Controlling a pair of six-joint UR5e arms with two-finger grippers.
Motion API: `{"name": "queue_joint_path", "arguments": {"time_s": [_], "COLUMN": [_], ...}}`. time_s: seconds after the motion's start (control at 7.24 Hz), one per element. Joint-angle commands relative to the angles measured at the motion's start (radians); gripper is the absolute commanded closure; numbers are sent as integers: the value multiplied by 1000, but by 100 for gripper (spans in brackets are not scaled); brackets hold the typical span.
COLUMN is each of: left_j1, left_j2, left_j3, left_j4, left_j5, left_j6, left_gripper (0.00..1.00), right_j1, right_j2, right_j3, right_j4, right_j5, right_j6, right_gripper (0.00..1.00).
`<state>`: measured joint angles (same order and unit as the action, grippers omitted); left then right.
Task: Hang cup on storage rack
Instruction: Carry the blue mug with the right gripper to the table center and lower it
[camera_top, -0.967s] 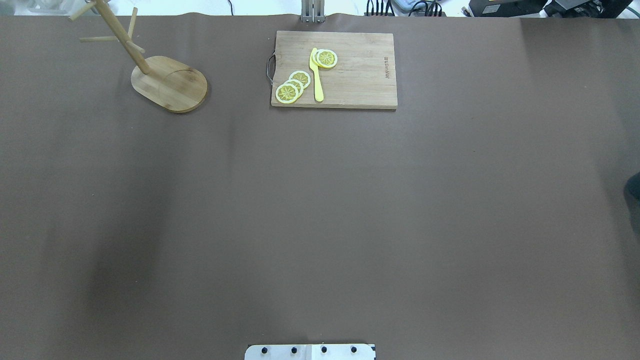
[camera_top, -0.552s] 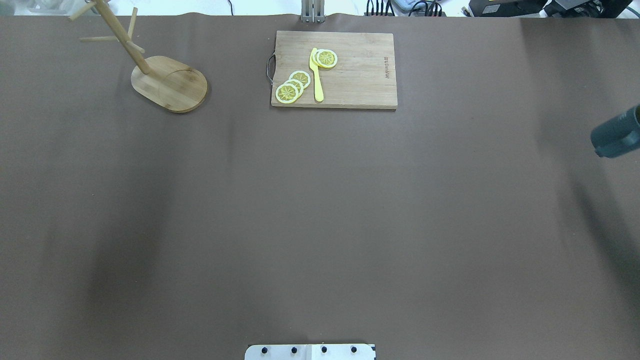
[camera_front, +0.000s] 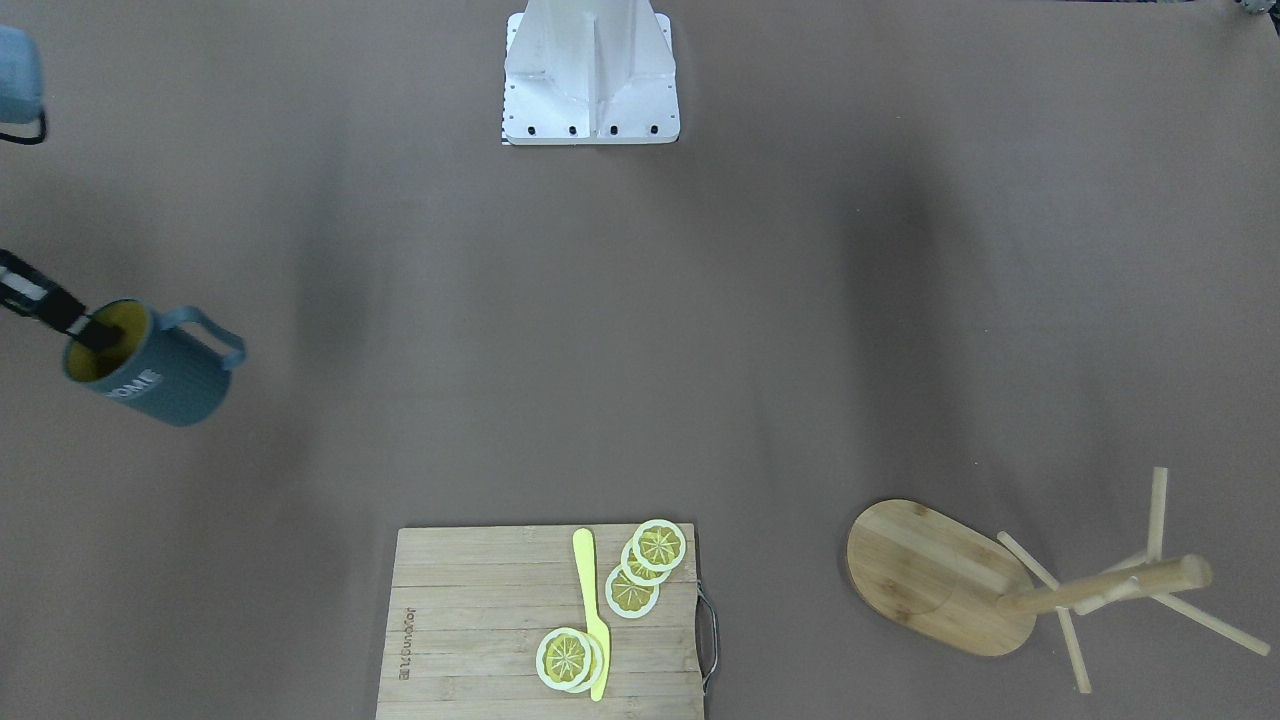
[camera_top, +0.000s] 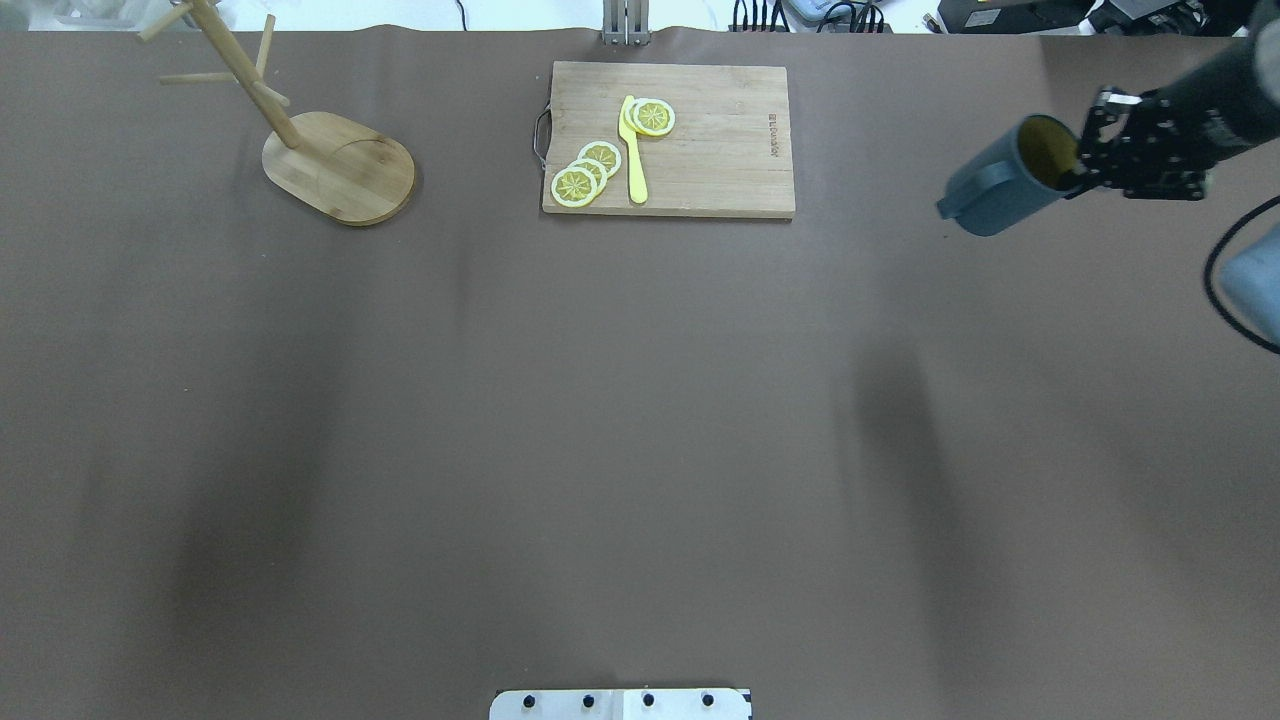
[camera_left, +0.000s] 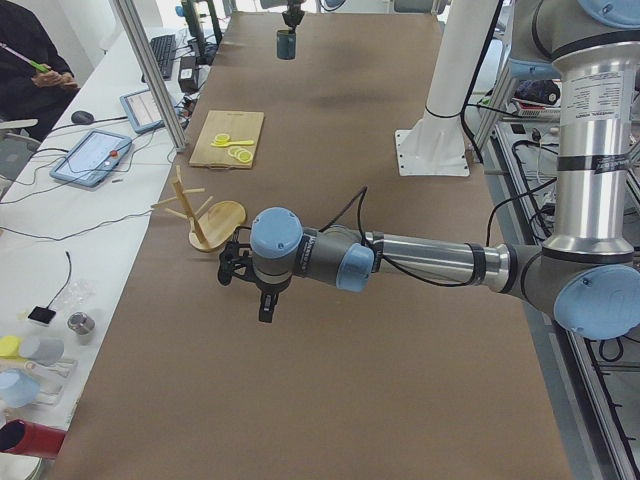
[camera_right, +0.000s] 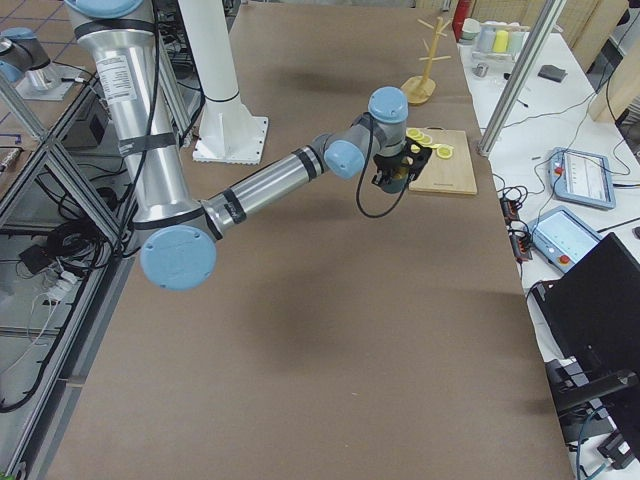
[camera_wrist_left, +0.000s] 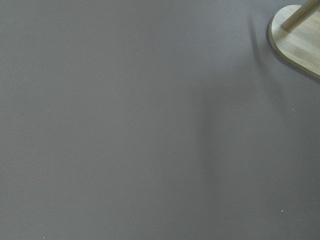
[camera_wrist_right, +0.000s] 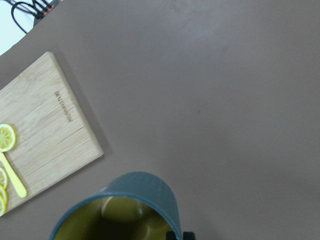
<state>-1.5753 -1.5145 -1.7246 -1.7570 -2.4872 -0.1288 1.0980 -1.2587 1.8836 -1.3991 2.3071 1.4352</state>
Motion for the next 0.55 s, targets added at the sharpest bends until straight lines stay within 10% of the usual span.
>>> {"name": "queue_joint_path", "arguments": {"time_s": [0.0,0.41], "left_j1": [0,0], "left_j2": [-3,5], "left_j3": [8,13], "left_j4": [2,2], "left_j5": [1,-27], "left_j6": [-2,-2], "left_gripper": [2,2], "right_j1": [-243,-482], "right_j2": [283,442], "right_j3": [3,-140], "right_j4": [-305,-334], "right_j5": [-203,-374], "right_j6": [157,323], "right_gripper": [100,100]}}
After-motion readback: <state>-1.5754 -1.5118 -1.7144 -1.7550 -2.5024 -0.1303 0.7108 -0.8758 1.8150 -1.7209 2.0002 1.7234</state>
